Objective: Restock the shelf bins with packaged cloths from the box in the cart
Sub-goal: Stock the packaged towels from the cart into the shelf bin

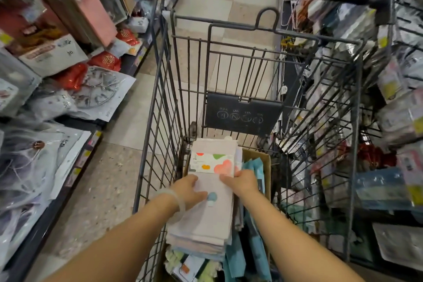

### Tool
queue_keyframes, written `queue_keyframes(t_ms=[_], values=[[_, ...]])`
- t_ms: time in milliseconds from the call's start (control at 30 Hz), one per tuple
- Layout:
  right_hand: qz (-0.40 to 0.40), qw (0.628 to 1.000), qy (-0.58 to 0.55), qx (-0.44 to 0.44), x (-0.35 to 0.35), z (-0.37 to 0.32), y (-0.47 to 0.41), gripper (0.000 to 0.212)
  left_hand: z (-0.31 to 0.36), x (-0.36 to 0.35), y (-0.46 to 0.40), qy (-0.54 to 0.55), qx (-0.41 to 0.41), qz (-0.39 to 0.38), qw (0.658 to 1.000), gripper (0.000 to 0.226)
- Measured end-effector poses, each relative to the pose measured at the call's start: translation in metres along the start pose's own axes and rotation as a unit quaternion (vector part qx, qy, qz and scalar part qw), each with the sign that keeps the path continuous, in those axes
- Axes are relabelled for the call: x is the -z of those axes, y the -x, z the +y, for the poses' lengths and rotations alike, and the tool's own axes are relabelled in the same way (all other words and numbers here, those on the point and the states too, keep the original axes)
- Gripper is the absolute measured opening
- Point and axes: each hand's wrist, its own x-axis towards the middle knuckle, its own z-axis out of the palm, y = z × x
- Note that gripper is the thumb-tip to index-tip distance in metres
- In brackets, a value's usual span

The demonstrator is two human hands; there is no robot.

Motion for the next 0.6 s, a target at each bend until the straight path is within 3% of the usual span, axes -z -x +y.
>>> queue_keyframes(t_ms=[133,200,300,467,533,600], values=[[-0.026,0.997,-0.052,0.043,0.007,-0.011,0.011,0.010,-0.003,0.003,0.004,0.069,0.000,0.034,0.997,0.051],[-0.047,0.993,-0.081,0.069,0.016,-0.019,0.021,0.020,-0.004,0.011,0.005,0.153,0.001,0.059,0.987,0.045],[-0.116,0.978,-0.159,0.069,0.028,-0.022,0.029,0.004,-0.005,0.026,0.005,0.257,0.018,0.071,0.964,0.064],[-0.186,0.950,-0.242,0.065,0.037,-0.013,0.036,0.014,-0.001,0.035,0.009,0.435,0.011,0.020,0.900,0.022],[-0.167,0.960,-0.216,0.057,0.037,-0.009,0.033,0.014,-0.001,0.031,0.009,0.446,0.012,0.037,0.894,0.014],[-0.059,0.982,-0.170,0.051,0.035,0.000,0.020,0.018,-0.003,0.028,0.009,0.422,0.016,0.069,0.904,0.009]])
